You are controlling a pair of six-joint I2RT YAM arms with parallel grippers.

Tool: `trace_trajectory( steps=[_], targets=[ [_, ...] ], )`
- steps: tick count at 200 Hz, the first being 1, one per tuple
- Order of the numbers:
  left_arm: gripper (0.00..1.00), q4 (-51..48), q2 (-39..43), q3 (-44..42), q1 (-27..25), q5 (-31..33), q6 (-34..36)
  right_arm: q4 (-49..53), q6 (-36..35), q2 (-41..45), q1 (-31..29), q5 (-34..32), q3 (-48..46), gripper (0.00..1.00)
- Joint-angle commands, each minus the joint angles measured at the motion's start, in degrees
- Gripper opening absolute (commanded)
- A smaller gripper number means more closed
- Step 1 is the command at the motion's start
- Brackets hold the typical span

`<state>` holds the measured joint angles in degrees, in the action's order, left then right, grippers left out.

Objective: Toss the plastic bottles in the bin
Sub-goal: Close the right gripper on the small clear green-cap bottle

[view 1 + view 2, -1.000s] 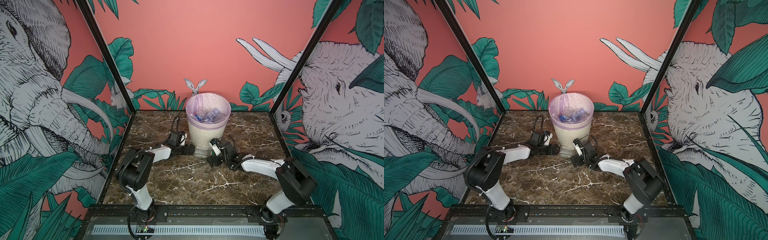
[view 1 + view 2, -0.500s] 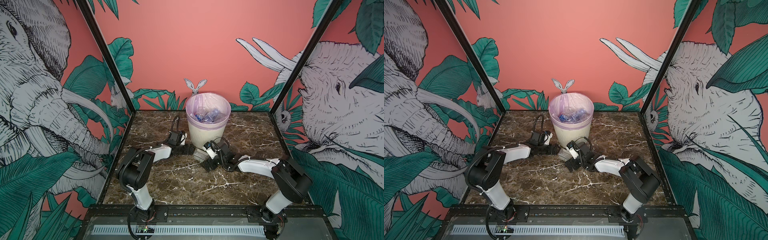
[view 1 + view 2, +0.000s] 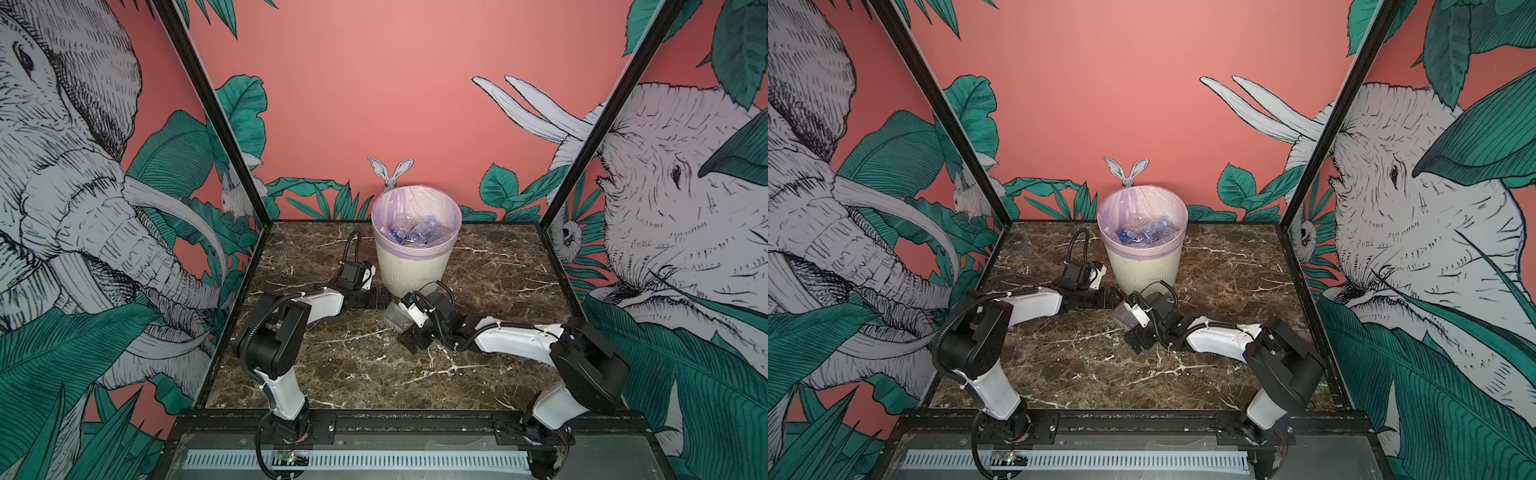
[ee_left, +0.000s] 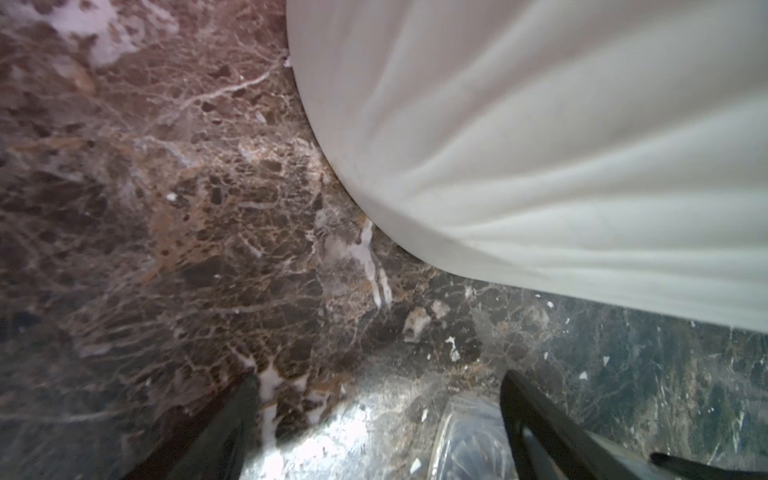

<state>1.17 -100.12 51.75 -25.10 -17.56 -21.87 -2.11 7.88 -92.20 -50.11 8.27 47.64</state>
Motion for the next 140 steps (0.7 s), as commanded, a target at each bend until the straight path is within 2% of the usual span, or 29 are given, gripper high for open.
trace_trajectory(
  steps=[1,38,69,119,140],
  targets=[
    [0.93,-2.0,0.0,0.5,-0.4,-0.4,-0.1,0.2,-1.7,-2.7,-1.4,-3.3,3.3,0.97],
    [0.93,-1.9,0.6,0.0,-0.2,0.2,-0.3,0.9,-3.0,-6.6,-2.1,-8.2,7.1,0.97],
    [0.93,-1.3,1.7,-0.9,0.6,0.6,-0.7,1.1,-3.2,-8.2,-2.2,-9.8,8.0,0.92],
    [0.93,0.1,3.6,-2.6,1.5,1.3,-1.6,1.2,-4.0,-9.1,-3.4,-11.1,7.2,0.77],
    [0.93,1.0,4.2,-3.2,1.6,1.5,-1.9,1.1,-4.3,-8.6,-3.9,-12.0,6.4,0.65]
  ],
)
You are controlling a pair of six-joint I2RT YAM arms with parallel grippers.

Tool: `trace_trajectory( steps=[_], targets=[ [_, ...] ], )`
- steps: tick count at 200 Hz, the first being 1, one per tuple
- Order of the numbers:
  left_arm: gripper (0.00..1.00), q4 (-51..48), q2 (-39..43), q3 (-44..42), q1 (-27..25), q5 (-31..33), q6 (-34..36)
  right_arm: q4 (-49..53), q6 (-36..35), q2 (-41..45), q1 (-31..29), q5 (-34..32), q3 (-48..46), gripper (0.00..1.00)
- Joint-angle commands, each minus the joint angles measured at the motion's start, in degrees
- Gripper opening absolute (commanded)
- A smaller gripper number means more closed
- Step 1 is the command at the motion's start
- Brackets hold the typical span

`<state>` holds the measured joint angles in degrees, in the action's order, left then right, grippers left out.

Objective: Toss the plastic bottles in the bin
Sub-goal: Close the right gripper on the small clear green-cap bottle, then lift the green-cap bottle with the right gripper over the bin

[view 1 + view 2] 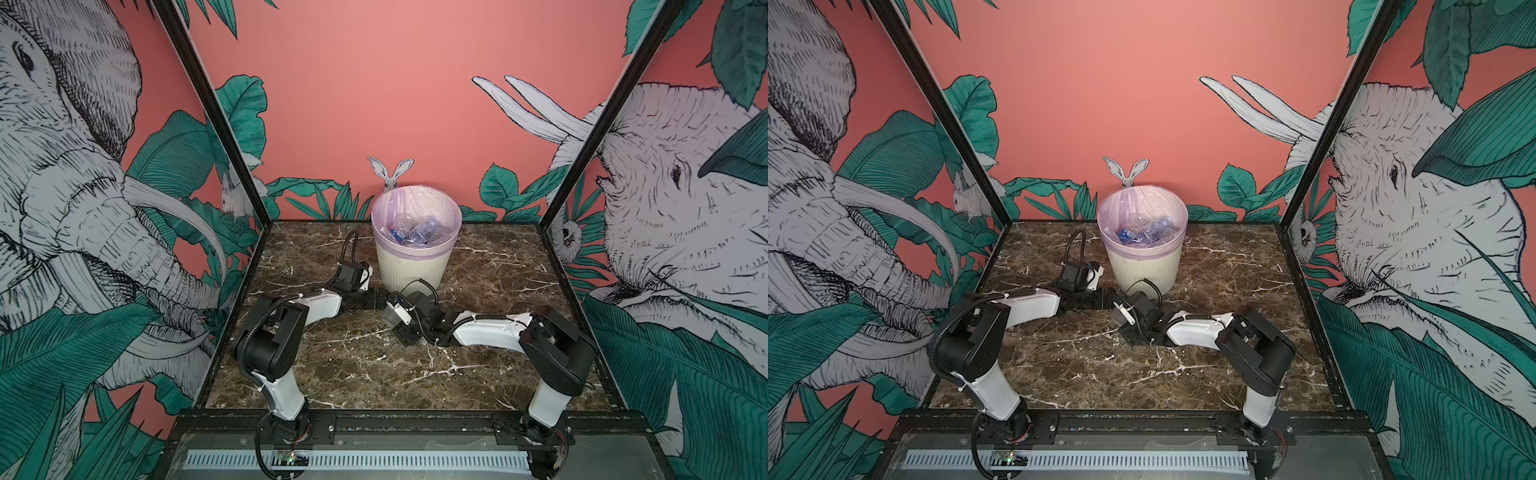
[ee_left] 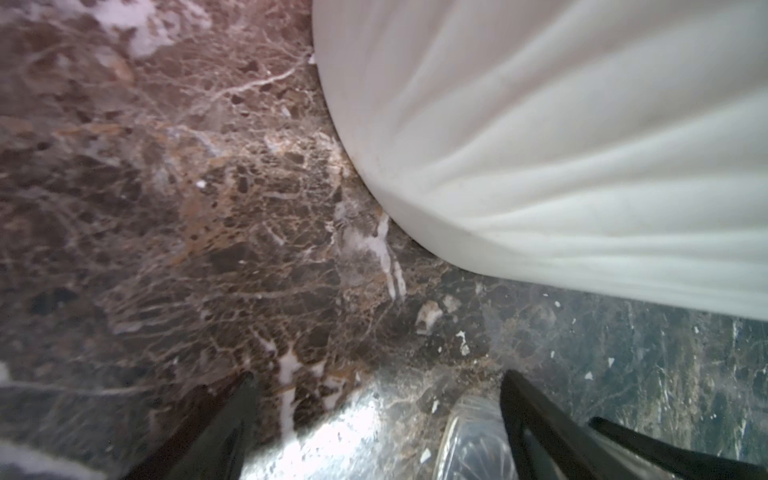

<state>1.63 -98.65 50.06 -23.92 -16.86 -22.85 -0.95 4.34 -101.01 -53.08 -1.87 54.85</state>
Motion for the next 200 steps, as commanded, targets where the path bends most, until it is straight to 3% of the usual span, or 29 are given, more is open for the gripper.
trace_trajectory(
  steps=[1,48,85,131,200],
  targets=[
    [0.93,0.6,2.8,-1.6,0.5,0.8,-1.0,0.0,-0.8,0.2,-0.9,-1.8,-0.9,0.64],
    [0.93,1.1,4.2,-2.3,0.5,1.3,-0.5,-1.5,-0.5,4.5,-1.7,-3.7,-4.8,0.32],
    [0.93,2.6,6.5,-3.7,0.5,2.2,-0.2,-1.2,0.7,8.9,-3.3,-6.7,-8.6,0.32],
    [0.93,5.4,8.7,-5.5,0.5,2.2,0.0,0.7,4.4,23.8,-5.2,-11.8,-15.6,0.32],
    [0.93,9.5,10.9,-7.7,0.5,1.7,0.2,10.8,11.0,49.6,-7.1,-24.4,-21.8,0.28]
  ],
)
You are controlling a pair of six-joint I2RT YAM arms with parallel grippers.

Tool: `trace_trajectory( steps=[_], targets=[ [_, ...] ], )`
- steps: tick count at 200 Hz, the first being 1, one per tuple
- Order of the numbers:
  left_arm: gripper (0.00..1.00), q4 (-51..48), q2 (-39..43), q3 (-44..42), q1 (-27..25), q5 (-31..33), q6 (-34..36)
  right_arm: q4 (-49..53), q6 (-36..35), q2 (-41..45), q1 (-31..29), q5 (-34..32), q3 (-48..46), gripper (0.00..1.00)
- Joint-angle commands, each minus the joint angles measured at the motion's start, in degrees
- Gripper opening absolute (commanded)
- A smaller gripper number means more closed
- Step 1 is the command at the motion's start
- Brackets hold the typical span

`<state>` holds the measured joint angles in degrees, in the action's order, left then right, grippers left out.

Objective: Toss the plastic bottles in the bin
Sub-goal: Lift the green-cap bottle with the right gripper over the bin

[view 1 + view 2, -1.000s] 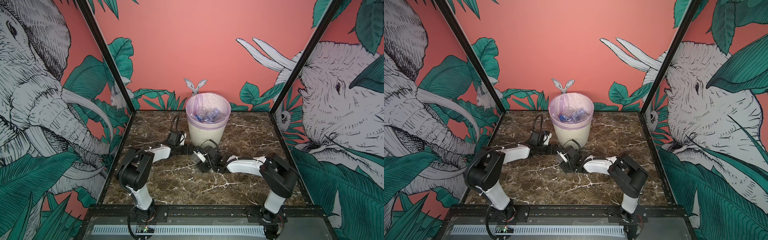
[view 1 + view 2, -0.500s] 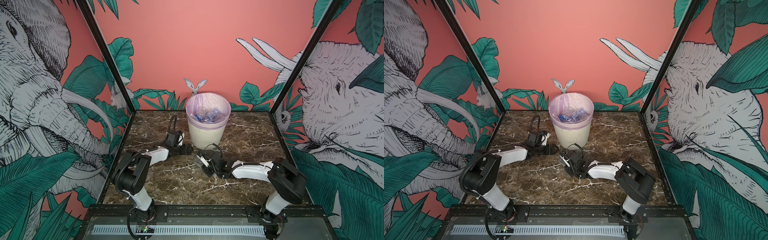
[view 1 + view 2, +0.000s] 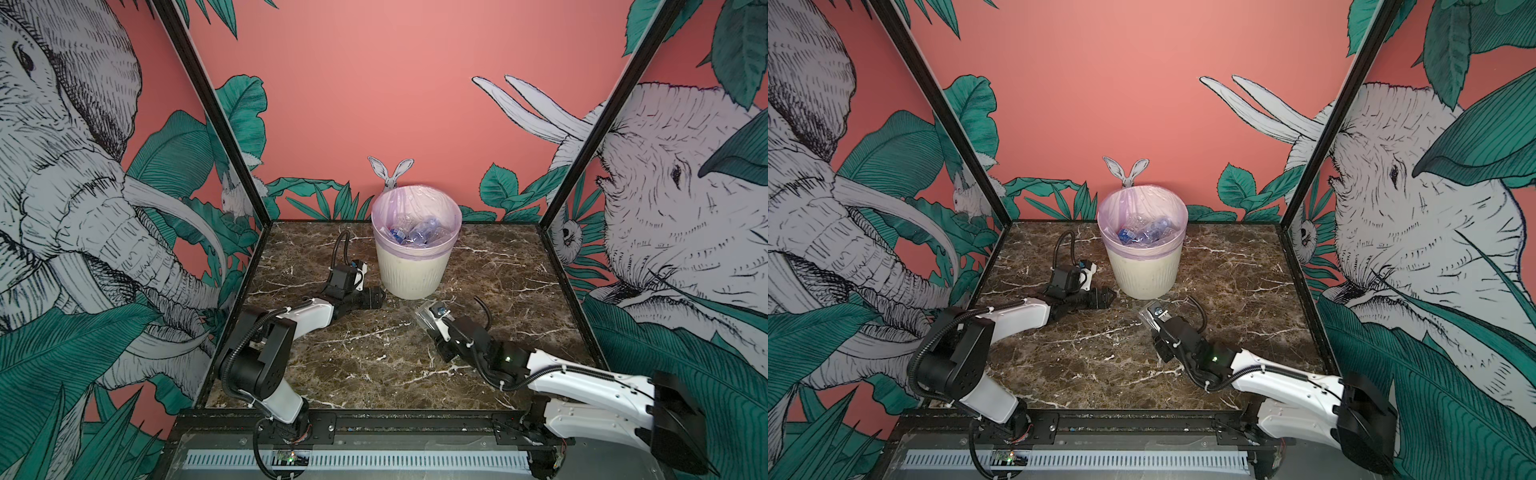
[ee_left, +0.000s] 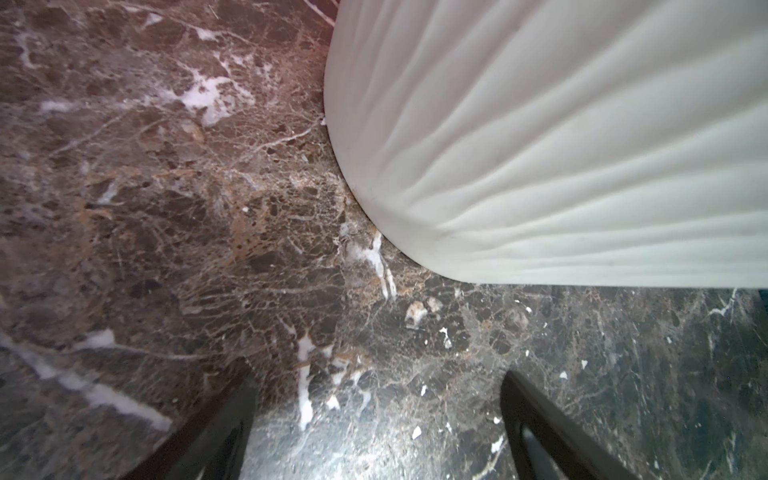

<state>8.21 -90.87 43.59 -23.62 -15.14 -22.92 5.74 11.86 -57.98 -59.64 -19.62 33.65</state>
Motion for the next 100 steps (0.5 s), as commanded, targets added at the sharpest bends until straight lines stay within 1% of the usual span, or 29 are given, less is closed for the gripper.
trace_trajectory(
  steps=[1,29,49,72,100],
  targets=[
    [0.93,3.0,3.2,-1.3,0.2,0.0,0.2,4.3,3.5,7.0,-0.6,-6.9,-0.6,0.28],
    [0.93,5.1,4.9,-2.7,0.2,0.4,0.3,6.9,4.3,16.0,-0.8,-11.4,-1.0,0.28],
    [0.93,5.7,5.6,-3.2,0.2,0.5,0.3,8.9,4.0,19.3,-0.8,-13.6,0.8,0.28],
    [0.92,5.9,6.0,-3.3,0.2,0.4,0.2,9.6,2.1,19.9,-0.8,-15.9,4.2,0.28],
    [0.92,5.9,6.4,-3.5,0.2,0.5,0.4,9.4,-1.8,16.6,-0.8,-17.5,11.6,0.28]
  ],
)
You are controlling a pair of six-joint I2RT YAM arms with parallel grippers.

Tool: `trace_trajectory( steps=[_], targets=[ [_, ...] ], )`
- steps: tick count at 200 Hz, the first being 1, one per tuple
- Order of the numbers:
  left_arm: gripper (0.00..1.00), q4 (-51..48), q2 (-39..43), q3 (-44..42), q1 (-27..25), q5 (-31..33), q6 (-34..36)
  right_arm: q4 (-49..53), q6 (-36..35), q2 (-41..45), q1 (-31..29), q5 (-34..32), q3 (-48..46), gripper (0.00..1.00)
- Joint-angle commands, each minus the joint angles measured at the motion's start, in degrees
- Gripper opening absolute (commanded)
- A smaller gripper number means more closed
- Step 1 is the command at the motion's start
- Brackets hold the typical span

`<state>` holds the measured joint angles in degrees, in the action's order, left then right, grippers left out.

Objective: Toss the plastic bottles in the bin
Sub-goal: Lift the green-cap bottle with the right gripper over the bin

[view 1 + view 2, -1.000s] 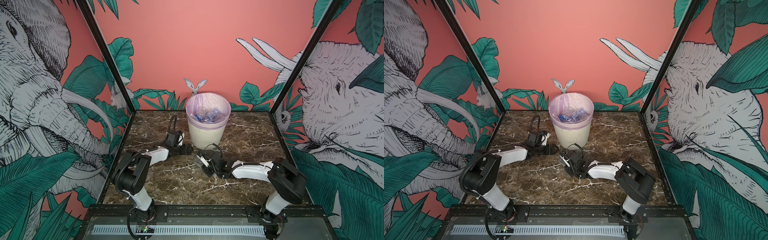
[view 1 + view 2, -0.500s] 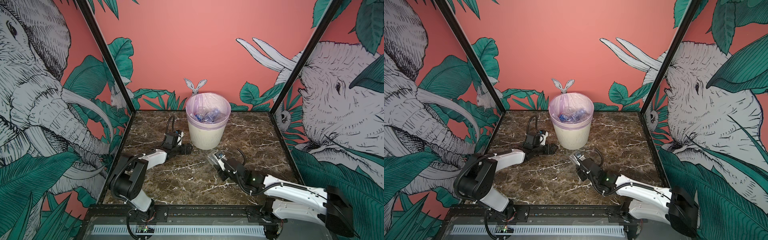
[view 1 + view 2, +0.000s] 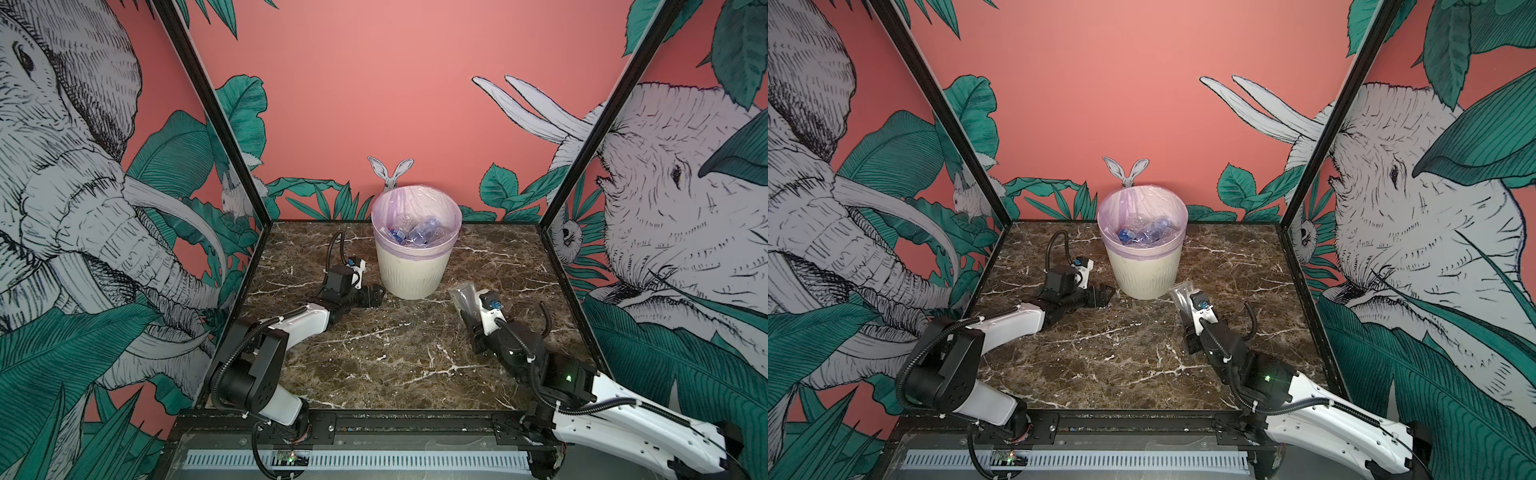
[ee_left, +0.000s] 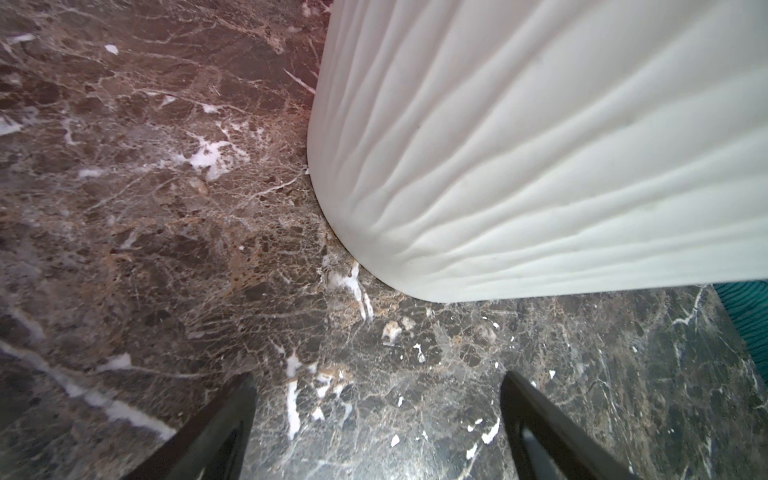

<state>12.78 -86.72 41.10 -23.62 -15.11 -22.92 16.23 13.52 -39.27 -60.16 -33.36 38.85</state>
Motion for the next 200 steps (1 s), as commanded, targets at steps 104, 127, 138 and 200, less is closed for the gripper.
trace_trajectory(
  steps=[104,127,138,200],
  targets=[
    [0.92,0.5,3.3,-1.0,0.2,0.7,0.4,5.5,-17.9,-55.0,15.9,7.6,72.4,0.82],
    [0.92,-0.3,4.5,-1.1,0.2,1.7,1.0,9.1,-16.6,-60.6,17.7,5.5,81.4,0.99],
    [0.92,-0.9,5.1,-1.0,0.2,2.2,1.4,6.3,-16.5,-58.8,17.8,6.4,78.7,0.99],
    [0.92,-0.6,5.0,-1.2,0.2,1.9,1.0,0.1,-15.9,-47.1,17.9,8.3,65.6,0.99]
  ],
)
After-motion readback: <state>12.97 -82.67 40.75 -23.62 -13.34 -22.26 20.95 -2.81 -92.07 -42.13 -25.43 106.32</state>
